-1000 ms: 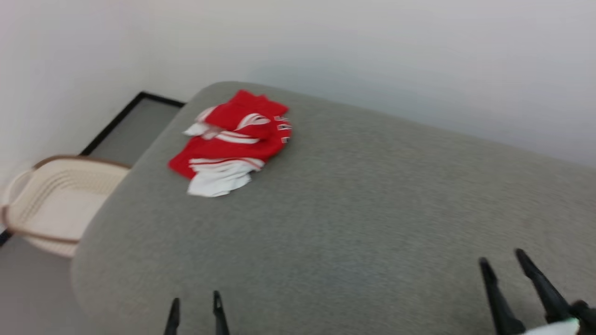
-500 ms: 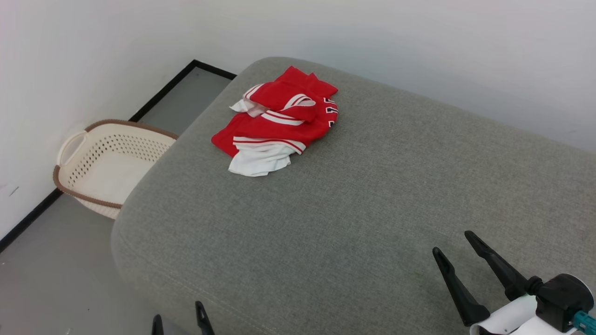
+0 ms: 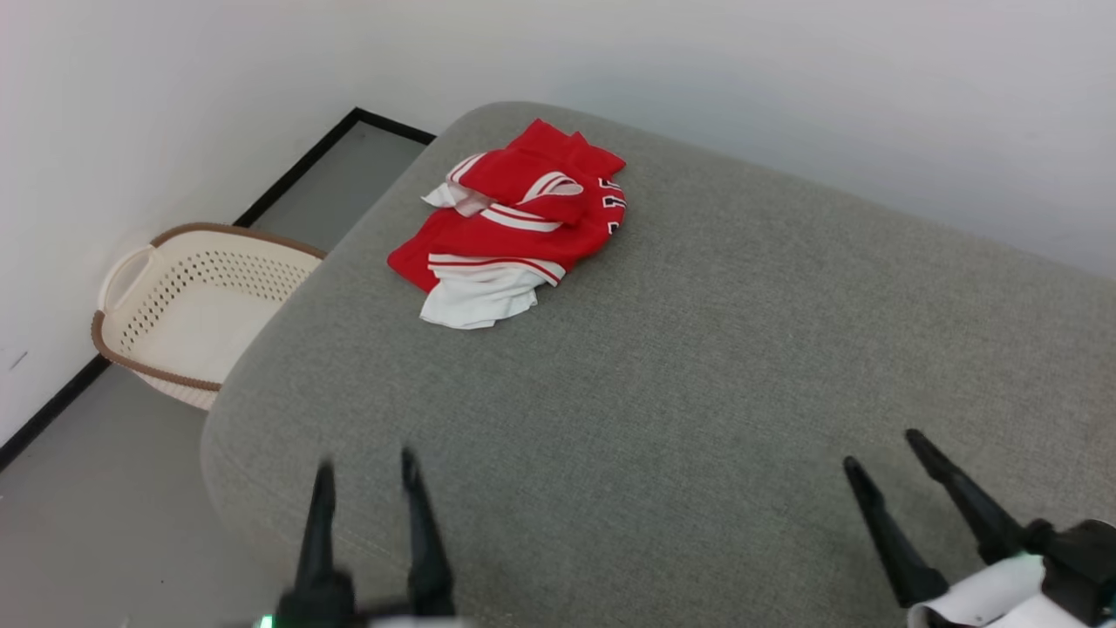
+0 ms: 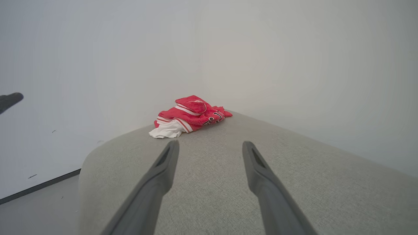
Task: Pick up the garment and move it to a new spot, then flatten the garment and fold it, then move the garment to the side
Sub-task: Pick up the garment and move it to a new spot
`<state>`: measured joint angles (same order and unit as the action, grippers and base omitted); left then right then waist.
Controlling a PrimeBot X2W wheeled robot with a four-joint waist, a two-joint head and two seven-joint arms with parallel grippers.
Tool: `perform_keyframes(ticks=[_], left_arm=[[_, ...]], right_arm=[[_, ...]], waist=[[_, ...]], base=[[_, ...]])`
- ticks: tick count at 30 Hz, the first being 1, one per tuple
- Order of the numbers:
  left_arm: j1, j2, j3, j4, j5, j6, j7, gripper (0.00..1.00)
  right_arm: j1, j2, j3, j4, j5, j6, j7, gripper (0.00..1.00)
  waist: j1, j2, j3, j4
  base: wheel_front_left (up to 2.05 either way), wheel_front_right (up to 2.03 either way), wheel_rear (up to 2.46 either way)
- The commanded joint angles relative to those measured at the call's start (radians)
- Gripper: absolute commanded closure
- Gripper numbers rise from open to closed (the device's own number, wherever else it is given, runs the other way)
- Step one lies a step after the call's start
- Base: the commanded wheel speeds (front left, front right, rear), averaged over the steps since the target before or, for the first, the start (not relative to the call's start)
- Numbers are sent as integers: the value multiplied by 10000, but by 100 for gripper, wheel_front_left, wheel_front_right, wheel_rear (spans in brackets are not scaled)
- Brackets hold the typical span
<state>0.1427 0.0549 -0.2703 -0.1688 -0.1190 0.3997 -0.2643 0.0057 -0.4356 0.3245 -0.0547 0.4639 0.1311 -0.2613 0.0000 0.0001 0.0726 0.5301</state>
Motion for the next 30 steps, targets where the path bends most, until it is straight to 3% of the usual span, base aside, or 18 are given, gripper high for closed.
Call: perform_keyframes(ticks=[1,9,17,23,30], left_arm=[[-251,23,23,46,60,-72,-3,0],[-4858,240,499,2287,-540,-1570,1,0],[-8811,1003,808,5957,-602,-2295,1169,0],[-10210,1433,961,8053,-1136,-2939,2987,0],[-10780,1937,1324,9028,-1734,-3112,5145,0]], right_arm=[[88,4,-97,-38,-81,-6,-46,0],[985,-200,-1136,-908,-205,-6,-47,0],[808,-1210,-1225,-2003,45,-6,-47,0],[558,-1805,-1128,-2628,297,-6,-46,0],[460,-2370,-998,-3152,516,-6,-47,0]], waist=[[0,-1,70,-34],[0,-1,752,-382],[0,-1,2068,-1485],[0,-1,2860,-2229],[0,-1,3578,-2930]], base=[[0,0,0],[0,0,0],[0,0,0],[0,0,0],[0,0,0]])
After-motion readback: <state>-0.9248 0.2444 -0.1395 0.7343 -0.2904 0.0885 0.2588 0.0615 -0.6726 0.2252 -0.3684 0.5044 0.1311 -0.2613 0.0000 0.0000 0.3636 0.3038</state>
